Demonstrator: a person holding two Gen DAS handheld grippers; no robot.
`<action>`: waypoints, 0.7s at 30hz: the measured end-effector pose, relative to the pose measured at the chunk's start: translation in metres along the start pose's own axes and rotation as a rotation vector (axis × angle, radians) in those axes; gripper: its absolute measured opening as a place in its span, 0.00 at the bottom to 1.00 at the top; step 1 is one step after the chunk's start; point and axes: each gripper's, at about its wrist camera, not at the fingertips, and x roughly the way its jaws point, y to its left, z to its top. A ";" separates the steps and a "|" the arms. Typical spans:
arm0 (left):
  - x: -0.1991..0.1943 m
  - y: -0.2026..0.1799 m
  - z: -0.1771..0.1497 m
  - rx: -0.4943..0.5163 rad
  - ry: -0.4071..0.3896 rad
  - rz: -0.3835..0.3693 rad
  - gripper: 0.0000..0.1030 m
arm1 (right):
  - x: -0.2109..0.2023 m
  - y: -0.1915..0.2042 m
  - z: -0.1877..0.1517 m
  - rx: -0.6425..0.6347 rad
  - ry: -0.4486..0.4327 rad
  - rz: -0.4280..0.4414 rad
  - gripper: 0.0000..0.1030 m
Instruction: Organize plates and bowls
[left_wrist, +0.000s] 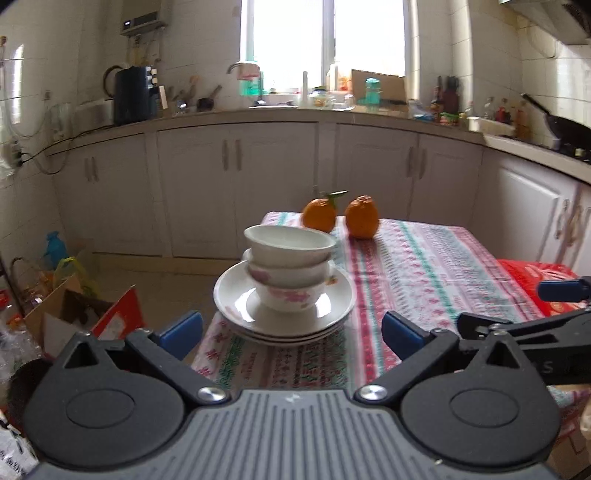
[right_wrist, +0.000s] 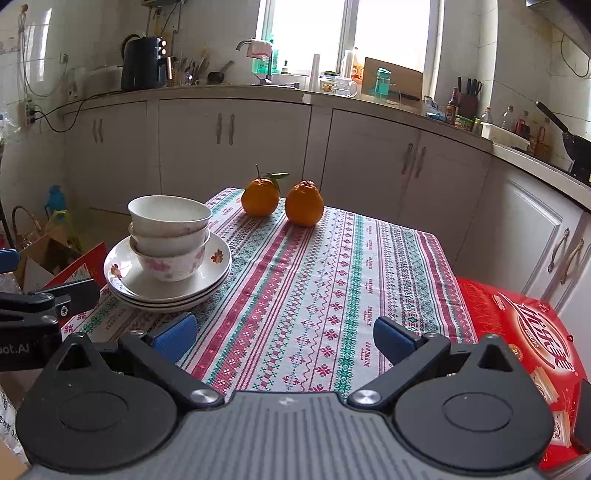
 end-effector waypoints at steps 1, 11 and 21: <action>0.001 0.000 -0.001 0.007 0.000 0.008 0.99 | 0.000 0.000 0.000 0.001 0.001 0.003 1.00; 0.000 0.004 -0.003 0.005 -0.003 0.018 0.99 | 0.004 0.005 0.000 -0.007 0.009 0.013 1.00; 0.003 0.004 -0.002 -0.005 0.012 0.041 0.99 | 0.003 0.006 0.000 -0.012 0.003 0.010 1.00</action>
